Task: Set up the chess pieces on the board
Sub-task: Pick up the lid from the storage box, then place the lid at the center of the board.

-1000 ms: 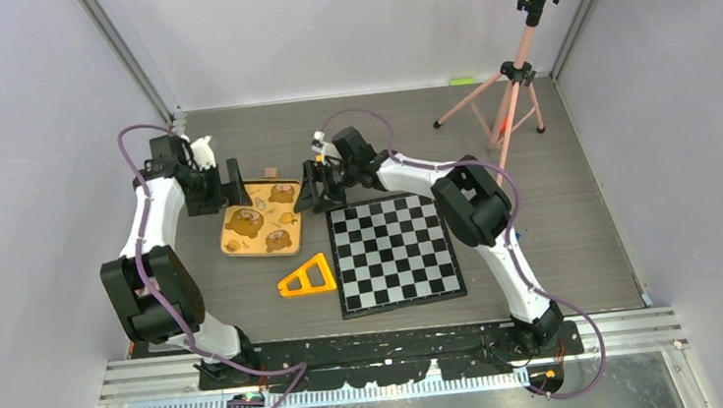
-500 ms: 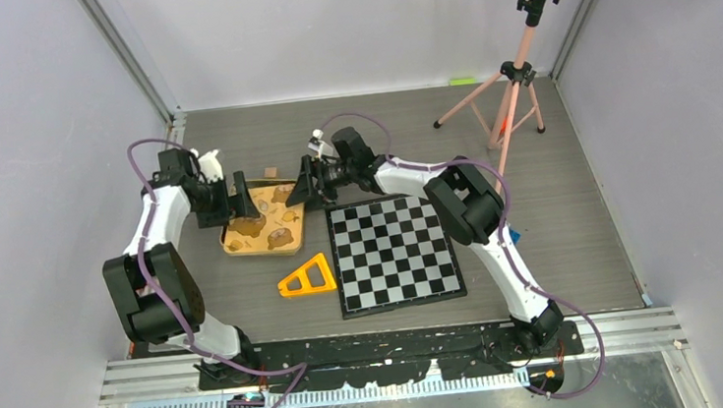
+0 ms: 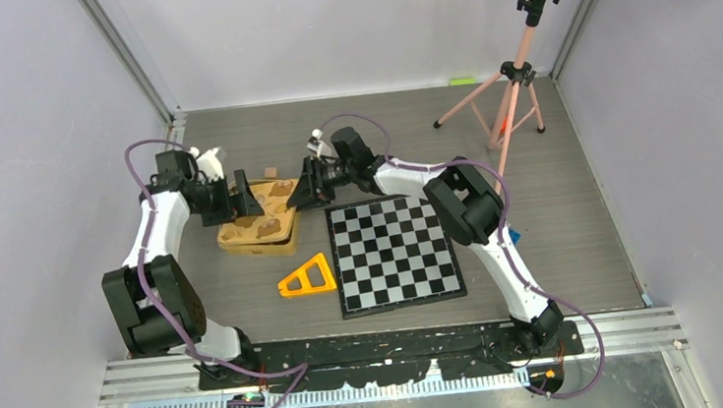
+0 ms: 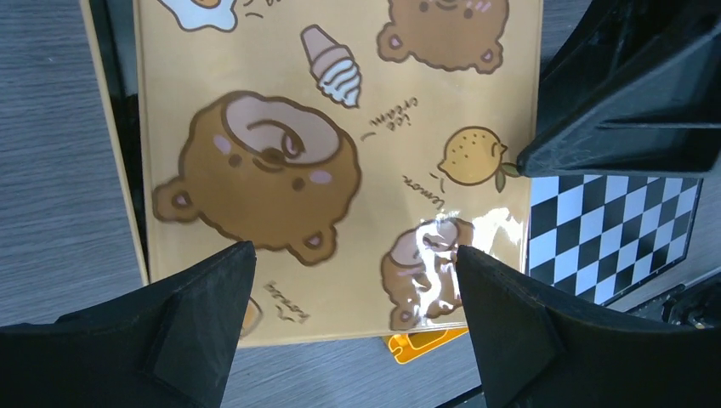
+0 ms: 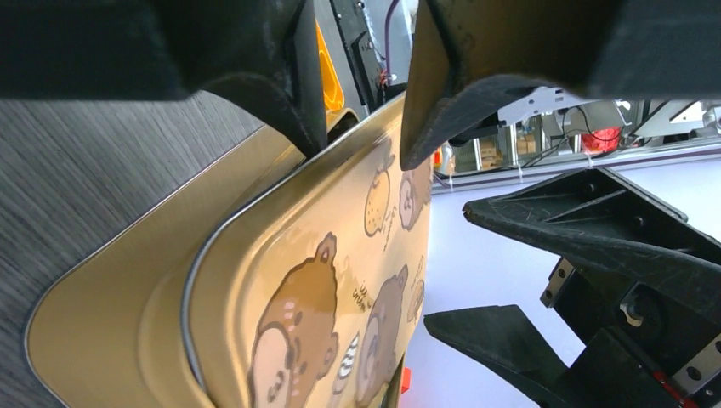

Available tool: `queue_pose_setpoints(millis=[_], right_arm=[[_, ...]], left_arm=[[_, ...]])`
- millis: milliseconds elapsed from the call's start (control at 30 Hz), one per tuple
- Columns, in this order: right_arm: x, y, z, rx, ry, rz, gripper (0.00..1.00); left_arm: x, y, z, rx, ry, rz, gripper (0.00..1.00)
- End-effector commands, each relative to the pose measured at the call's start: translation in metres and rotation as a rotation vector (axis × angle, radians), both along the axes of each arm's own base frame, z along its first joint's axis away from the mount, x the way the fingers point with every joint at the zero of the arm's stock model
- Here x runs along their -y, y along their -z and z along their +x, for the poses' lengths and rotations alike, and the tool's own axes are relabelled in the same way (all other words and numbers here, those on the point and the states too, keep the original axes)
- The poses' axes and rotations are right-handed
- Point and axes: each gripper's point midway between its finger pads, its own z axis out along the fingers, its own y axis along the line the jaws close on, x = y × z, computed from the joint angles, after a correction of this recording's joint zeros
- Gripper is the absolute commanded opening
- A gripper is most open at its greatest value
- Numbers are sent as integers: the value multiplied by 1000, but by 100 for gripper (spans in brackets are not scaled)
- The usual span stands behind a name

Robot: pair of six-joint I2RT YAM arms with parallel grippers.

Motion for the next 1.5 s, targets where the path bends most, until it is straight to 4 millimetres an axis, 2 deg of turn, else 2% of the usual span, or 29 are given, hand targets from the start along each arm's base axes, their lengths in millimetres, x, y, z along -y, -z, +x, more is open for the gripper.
queue_pose_setpoints(millis=[0, 67, 267, 467, 633, 733, 833, 967, 1067, 1133, 1233, 1267, 1300, 1333, 1367, 1467], right_arm=[[-6, -37, 0, 71, -14, 45, 39], [-5, -33, 1, 64, -3, 30, 33], [-5, -29, 9, 29, 37, 21, 30], [-7, -39, 17, -12, 67, 72, 16], [-1, -57, 25, -24, 86, 115, 2], [8, -73, 31, -17, 103, 141, 1], [19, -89, 36, 3, 121, 160, 1], [42, -113, 53, 39, 163, 179, 1], [58, -131, 60, 65, 182, 192, 1], [74, -154, 61, 106, 195, 206, 1], [103, -168, 70, 178, 224, 182, 1], [112, -175, 67, 186, 231, 163, 1], [125, -176, 75, 234, 251, 142, 1], [134, -180, 72, 236, 259, 112, 1], [146, -178, 79, 293, 277, 75, 1], [178, -175, 78, 364, 312, -78, 1]], left_arm=[[11, -11, 0, 58, 46, -39, 91], [14, -9, -4, 52, 57, -54, 91], [18, 0, -12, 36, 86, -58, 91], [18, -3, -13, 52, 91, -54, 91], [15, -19, -8, 90, 92, -28, 91], [14, -36, -7, 105, 107, -18, 91], [15, -64, -5, 150, 119, -5, 92], [16, -110, 0, 239, 126, 3, 93], [17, -135, 1, 274, 128, 1, 93], [18, -146, 1, 289, 127, -3, 93], [19, -154, 3, 308, 123, -5, 93], [19, -154, 3, 307, 121, -9, 93], [20, -154, 4, 306, 121, -16, 93], [21, -153, 4, 302, 123, -21, 93], [21, -151, 4, 298, 122, -25, 93], [23, -146, 5, 288, 123, -40, 93]])
